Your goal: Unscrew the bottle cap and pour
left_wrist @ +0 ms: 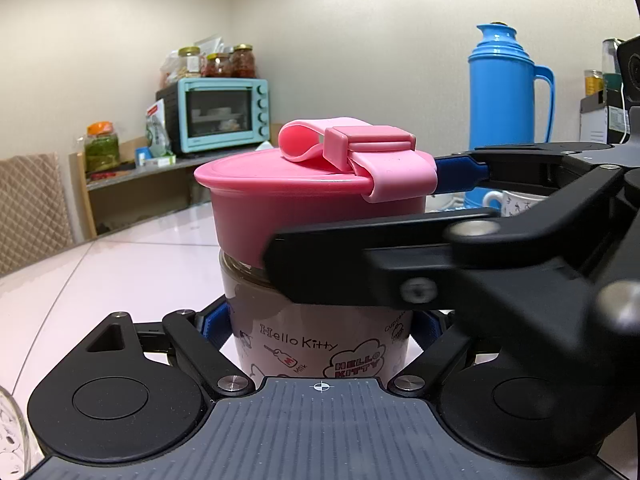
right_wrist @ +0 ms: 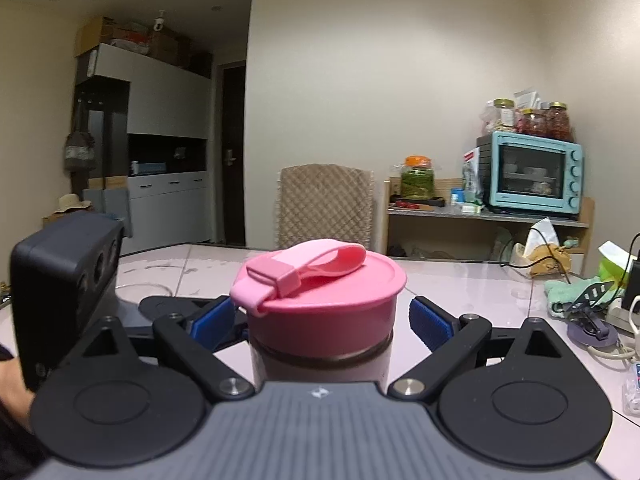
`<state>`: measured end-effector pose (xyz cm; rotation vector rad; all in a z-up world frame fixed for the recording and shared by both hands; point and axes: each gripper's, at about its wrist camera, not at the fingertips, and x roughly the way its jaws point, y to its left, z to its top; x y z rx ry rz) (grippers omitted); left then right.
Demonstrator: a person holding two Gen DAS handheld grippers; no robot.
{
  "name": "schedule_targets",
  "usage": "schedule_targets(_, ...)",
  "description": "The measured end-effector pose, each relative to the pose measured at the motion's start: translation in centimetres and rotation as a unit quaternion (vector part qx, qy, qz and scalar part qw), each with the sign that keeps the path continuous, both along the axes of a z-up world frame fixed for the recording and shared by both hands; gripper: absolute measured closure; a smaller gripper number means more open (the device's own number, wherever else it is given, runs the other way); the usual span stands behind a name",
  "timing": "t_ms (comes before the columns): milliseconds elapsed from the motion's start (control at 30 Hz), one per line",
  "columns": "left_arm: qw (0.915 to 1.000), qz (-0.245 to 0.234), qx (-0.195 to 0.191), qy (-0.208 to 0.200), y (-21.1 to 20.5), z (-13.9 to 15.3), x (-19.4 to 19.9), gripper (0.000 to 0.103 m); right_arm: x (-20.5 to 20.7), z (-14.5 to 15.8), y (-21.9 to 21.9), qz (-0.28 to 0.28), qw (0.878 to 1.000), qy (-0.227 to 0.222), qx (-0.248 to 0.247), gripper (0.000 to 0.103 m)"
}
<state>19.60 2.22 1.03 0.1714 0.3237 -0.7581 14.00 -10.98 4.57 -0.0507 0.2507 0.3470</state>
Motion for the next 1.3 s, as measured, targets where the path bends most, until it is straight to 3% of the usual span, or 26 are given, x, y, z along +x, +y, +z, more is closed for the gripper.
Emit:
schedule_targets(233, 1.0000, 0.000, 0.000, 0.000, 0.0, 0.0, 0.1, 0.013, 0.6, 0.1, 0.4, -0.025, 1.000, 0.004, 0.016, 0.012)
schedule_targets(500, 1.0000, 0.000, 0.000, 0.000, 0.1, 0.0, 0.0, 0.013, 0.4, -0.2, 0.2, -0.001, 1.000, 0.002, 0.013, 0.018)
schedule_targets(633, 1.0000, 0.000, 0.000, 0.000, 0.1, 0.0, 0.0, 0.013, 0.8, -0.3, -1.2, 0.055, 0.998, -0.004, 0.009, 0.018)
schedule_targets(800, 1.0000, 0.000, 0.000, 0.000, 0.1, -0.1, 0.3, 0.013, 2.4, -0.4, -3.7, 0.155, 0.988, -0.004, 0.014, 0.018)
schedule_targets(967, 1.0000, 0.000, 0.000, 0.000, 0.1, -0.1, 0.4, 0.013, 5.0, -0.3, -6.4, 0.270, 0.962, 0.006, 0.030, 0.018)
schedule_targets(1067, 1.0000, 0.000, 0.000, 0.000, 0.1, -0.1, 0.4, 0.013, 5.9, -0.1, -7.1, 0.313, 0.950, 0.004, 0.024, 0.018)
schedule_targets(1133, 1.0000, 0.000, 0.000, 0.000, 0.1, -0.1, 0.4, 0.013, 6.1, 0.0, -7.4, 0.329, 0.944, -0.003, 0.019, 0.018)
schedule_targets(1300, 1.0000, 0.000, 0.000, 0.000, 0.1, -0.1, 0.5, 0.013, 5.6, 0.3, -7.3, 0.327, 0.945, -0.006, 0.019, 0.017)
